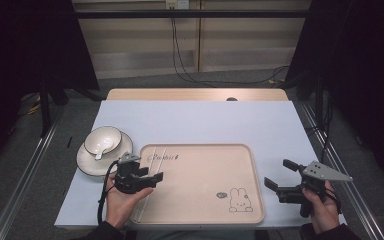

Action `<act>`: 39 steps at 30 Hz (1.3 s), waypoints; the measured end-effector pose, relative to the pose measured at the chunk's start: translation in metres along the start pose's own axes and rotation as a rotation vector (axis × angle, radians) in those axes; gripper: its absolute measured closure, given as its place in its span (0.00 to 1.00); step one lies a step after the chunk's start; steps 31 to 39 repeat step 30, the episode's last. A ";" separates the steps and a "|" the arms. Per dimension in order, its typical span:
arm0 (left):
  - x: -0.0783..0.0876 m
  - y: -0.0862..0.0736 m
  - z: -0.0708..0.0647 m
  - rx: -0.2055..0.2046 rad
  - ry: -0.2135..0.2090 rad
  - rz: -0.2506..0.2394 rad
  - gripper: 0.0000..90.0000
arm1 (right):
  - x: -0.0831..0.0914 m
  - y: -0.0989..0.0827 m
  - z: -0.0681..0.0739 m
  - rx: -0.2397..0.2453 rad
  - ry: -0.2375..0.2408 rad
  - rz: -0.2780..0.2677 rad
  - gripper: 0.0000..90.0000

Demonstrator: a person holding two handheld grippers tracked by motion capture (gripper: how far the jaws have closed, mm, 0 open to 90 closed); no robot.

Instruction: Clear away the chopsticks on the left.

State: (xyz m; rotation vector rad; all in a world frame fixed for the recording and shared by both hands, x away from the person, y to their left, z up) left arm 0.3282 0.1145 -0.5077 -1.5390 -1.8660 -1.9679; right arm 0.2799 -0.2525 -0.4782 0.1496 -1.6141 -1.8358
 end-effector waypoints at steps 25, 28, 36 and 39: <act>0.102 -0.018 0.037 -0.196 0.042 -0.357 0.04 | 0.001 0.001 -0.002 -0.002 -0.016 -0.011 0.03; 0.112 -0.023 0.043 -0.175 0.027 -0.382 0.03 | 0.002 0.002 -0.003 -0.001 -0.022 -0.017 0.03; 0.117 -0.022 0.049 -0.174 0.049 -0.399 0.02 | 0.002 0.002 -0.004 0.003 -0.022 -0.021 0.03; 0.117 -0.022 0.049 -0.174 0.049 -0.399 0.02 | 0.002 0.002 -0.004 0.003 -0.022 -0.021 0.03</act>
Point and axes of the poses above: each handheld gripper's, and its own axes: x roughly backward along the jaws, y roughly out of its top, z roughly to its left, the point moved 10 cm from there along -x, roughly forward along the jaws, and after that the axes turned 7 degrees about -x, right-handed, at the moved point
